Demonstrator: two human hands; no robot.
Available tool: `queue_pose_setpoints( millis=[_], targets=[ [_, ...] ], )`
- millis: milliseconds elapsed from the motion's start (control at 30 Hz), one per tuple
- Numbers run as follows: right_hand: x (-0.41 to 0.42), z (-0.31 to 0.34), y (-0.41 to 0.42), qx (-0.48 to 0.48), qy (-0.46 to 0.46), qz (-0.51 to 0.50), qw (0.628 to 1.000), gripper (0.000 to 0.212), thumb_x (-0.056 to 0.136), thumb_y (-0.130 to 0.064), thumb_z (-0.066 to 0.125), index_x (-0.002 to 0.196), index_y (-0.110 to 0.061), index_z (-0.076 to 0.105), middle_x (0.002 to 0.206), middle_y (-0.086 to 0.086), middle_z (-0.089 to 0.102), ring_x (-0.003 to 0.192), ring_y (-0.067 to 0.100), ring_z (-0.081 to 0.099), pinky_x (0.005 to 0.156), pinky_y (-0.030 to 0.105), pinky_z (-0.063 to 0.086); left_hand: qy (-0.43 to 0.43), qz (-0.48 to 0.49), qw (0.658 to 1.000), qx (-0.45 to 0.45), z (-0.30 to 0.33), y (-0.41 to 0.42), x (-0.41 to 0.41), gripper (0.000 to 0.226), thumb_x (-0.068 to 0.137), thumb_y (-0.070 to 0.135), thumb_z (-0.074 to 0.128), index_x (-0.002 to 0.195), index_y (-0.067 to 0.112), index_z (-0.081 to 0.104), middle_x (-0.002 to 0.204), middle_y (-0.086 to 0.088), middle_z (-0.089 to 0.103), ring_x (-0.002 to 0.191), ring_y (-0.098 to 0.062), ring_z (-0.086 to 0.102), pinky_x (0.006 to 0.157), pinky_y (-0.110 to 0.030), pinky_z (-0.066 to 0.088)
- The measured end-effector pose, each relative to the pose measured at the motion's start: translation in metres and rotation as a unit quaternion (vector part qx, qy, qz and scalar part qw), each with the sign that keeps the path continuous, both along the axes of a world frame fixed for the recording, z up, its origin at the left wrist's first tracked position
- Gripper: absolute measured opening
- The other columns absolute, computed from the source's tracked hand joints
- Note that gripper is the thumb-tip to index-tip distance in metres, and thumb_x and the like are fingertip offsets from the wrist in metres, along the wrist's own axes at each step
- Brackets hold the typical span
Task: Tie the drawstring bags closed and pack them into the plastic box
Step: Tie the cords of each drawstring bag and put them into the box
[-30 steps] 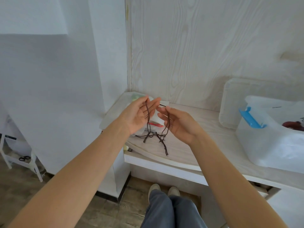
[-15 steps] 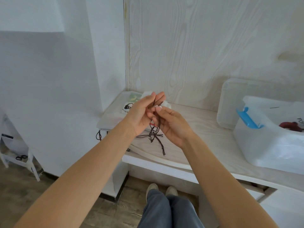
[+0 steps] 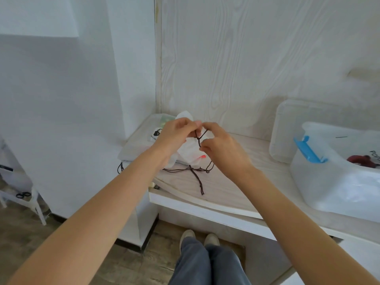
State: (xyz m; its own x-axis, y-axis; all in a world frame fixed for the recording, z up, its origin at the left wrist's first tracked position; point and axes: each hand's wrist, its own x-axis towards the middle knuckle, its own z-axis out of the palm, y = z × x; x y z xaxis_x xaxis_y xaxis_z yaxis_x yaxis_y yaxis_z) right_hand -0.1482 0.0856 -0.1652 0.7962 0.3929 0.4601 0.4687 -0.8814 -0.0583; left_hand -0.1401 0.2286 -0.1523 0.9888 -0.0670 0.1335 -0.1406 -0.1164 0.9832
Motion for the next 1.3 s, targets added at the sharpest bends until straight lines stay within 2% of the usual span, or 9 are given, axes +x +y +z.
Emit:
queue_pose_setpoints(
  millis=[167, 400, 500, 667, 800, 867, 1067, 1167, 1300],
  targets=[
    [0.006, -0.004, 0.001, 0.038, -0.039, 0.086, 0.995, 0.006, 0.078, -0.004, 0.069, 0.077, -0.009, 0.068, 0.14, 0.005, 0.047, 0.079, 0.022, 0.061, 0.057, 0.024, 0.04, 0.03, -0.033, 0.998, 0.04, 0.005, 0.001, 0.0, 0.025, 0.091, 0.039, 0.054, 0.089, 0.02, 0.07, 0.09, 0.01, 0.073, 0.089, -0.001, 0.066, 0.081, -0.024, 0.043],
    [0.018, -0.015, 0.002, 0.084, -0.018, 0.12, 0.989, 0.008, 0.079, -0.001, 0.067, 0.072, -0.001, 0.071, 0.137, 0.014, 0.049, 0.093, 0.029, 0.064, 0.072, 0.043, 0.055, -0.008, -0.045, 0.995, 0.091, 0.012, 0.004, 0.001, 0.024, 0.09, 0.032, 0.057, 0.081, 0.016, 0.072, 0.085, 0.005, 0.073, 0.088, -0.004, 0.066, 0.081, -0.023, 0.047],
    [0.02, -0.02, 0.004, 0.133, -0.019, 0.107, 0.985, 0.007, 0.08, 0.0, 0.067, 0.08, 0.002, 0.074, 0.14, 0.02, 0.044, 0.112, 0.031, 0.059, 0.094, 0.031, 0.044, -0.105, -0.038, 0.976, 0.186, 0.014, 0.006, 0.004, 0.021, 0.087, 0.024, 0.056, 0.09, 0.014, 0.075, 0.096, -0.003, 0.073, 0.094, -0.01, 0.063, 0.084, -0.023, 0.043],
    [0.025, -0.025, 0.004, 0.151, -0.006, 0.1, 0.983, 0.009, 0.082, -0.001, 0.066, 0.082, 0.004, 0.073, 0.142, 0.02, 0.041, 0.117, 0.028, 0.056, 0.095, 0.021, 0.036, -0.327, 0.012, 0.803, 0.497, 0.012, 0.019, 0.009, 0.034, 0.084, 0.001, 0.052, 0.111, 0.016, 0.068, 0.113, 0.005, 0.064, 0.108, -0.019, 0.05, 0.086, -0.028, 0.033],
    [0.029, -0.022, 0.002, 0.158, 0.003, 0.107, 0.982, 0.009, 0.083, -0.001, 0.066, 0.078, 0.004, 0.072, 0.142, 0.019, 0.041, 0.125, 0.026, 0.05, 0.099, 0.022, 0.034, -0.426, 0.106, 0.682, 0.585, 0.009, 0.03, 0.012, 0.015, 0.072, 0.005, 0.074, 0.087, 0.01, 0.07, 0.088, -0.002, 0.066, 0.093, -0.027, 0.057, 0.075, -0.033, 0.034],
    [0.03, -0.021, 0.001, 0.162, 0.011, 0.11, 0.981, 0.011, 0.084, -0.003, 0.065, 0.076, 0.004, 0.071, 0.143, 0.017, 0.041, 0.124, 0.024, 0.051, 0.098, 0.021, 0.034, -0.383, 0.099, 0.705, 0.589, 0.009, 0.03, 0.012, 0.012, 0.083, 0.02, 0.067, 0.09, 0.01, 0.067, 0.094, -0.002, 0.063, 0.1, -0.024, 0.052, 0.08, -0.032, 0.031],
    [0.031, -0.02, -0.003, 0.361, 0.135, 0.073, 0.92, 0.014, 0.087, -0.012, 0.063, 0.084, 0.001, 0.069, 0.136, 0.0, 0.048, 0.117, 0.011, 0.051, 0.092, 0.008, 0.038, -0.181, 0.016, 0.95, 0.253, -0.001, 0.032, 0.013, 0.007, 0.09, 0.02, 0.059, 0.083, 0.016, 0.059, 0.109, 0.005, 0.058, 0.096, -0.005, 0.053, 0.078, -0.014, 0.036],
    [0.03, -0.019, 0.0, 0.518, 0.226, 0.054, 0.823, 0.012, 0.088, -0.012, 0.061, 0.081, -0.007, 0.069, 0.119, -0.004, 0.056, 0.1, 0.005, 0.058, 0.089, 0.028, 0.049, -0.092, 0.009, 0.992, 0.089, -0.005, 0.027, 0.012, 0.015, 0.09, 0.019, 0.057, 0.076, 0.016, 0.058, 0.09, 0.002, 0.063, 0.084, -0.003, 0.056, 0.081, -0.016, 0.041],
    [0.024, -0.018, 0.003, 0.649, 0.302, 0.065, 0.695, 0.018, 0.092, -0.009, 0.054, 0.078, -0.011, 0.065, 0.089, 0.0, 0.065, 0.08, 0.006, 0.058, 0.072, 0.022, 0.048, -0.032, -0.015, 0.991, -0.128, -0.008, 0.019, 0.013, 0.032, 0.093, 0.009, 0.05, 0.062, 0.013, 0.047, 0.055, 0.006, 0.052, 0.057, -0.006, 0.052, 0.068, -0.02, 0.047]
  ],
)
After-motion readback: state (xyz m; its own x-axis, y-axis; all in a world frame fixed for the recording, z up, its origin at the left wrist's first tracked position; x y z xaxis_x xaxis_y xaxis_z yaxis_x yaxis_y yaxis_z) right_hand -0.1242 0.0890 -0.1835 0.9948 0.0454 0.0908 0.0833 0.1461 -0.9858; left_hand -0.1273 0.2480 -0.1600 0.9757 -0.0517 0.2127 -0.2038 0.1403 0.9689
